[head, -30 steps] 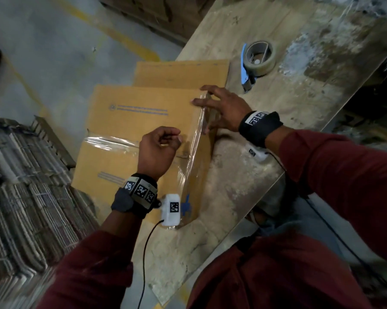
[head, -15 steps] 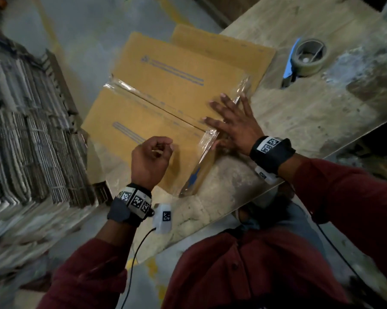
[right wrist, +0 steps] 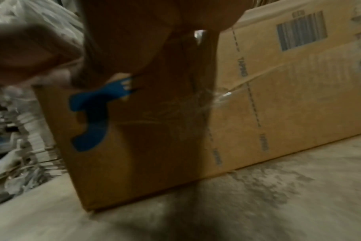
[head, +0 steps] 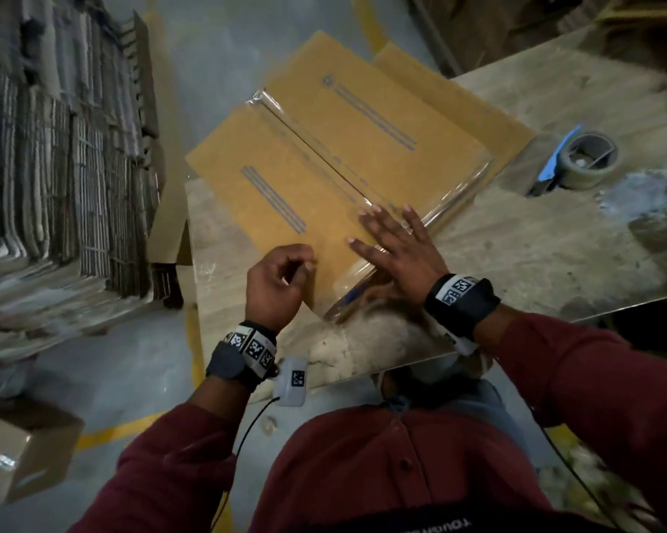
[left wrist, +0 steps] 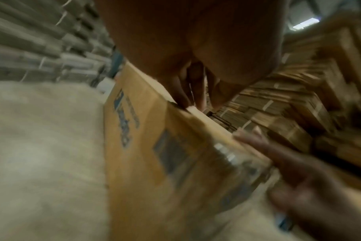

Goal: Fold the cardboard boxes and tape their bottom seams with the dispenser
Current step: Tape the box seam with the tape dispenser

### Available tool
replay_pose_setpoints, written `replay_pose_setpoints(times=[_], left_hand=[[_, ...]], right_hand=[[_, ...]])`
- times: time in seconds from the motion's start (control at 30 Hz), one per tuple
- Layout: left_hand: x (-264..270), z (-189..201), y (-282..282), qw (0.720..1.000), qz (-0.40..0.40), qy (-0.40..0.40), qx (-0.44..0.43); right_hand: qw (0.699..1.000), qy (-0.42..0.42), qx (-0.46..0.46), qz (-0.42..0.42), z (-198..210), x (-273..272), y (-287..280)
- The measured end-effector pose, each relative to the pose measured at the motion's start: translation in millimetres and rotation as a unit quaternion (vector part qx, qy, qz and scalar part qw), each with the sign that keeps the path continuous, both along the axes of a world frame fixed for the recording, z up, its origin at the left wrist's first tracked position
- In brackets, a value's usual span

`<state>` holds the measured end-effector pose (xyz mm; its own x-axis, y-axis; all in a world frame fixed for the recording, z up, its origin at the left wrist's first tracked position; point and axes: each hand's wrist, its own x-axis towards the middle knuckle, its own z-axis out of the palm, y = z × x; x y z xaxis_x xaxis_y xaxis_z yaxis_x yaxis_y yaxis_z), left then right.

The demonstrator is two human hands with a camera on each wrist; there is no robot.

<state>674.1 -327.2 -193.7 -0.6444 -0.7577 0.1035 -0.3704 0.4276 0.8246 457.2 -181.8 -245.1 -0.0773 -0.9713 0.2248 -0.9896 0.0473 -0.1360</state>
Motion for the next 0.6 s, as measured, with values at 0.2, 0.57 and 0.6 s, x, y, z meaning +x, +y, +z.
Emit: replay_pose_setpoints(times=[0.2, 0.57, 0.6], left_hand=[[38.6, -7.5, 13.6, 0.974, -0.14, -0.072, -0.161], [45.0, -39.2, 11.9, 0.913, -0.187, -0.178, -0.317], [44.3, -39.9, 13.4, 0.915, -0.182, -0.173, -0.315]], right_hand=[[1.0, 0.0, 0.019, 0.002, 8.9, 41.9, -14.3], [0.999, -0.014, 0.035, -0.018, 7.9, 54.1, -5.4], [0.999, -0.017, 0.034, -0.019, 6.1, 55.5, -5.5]])
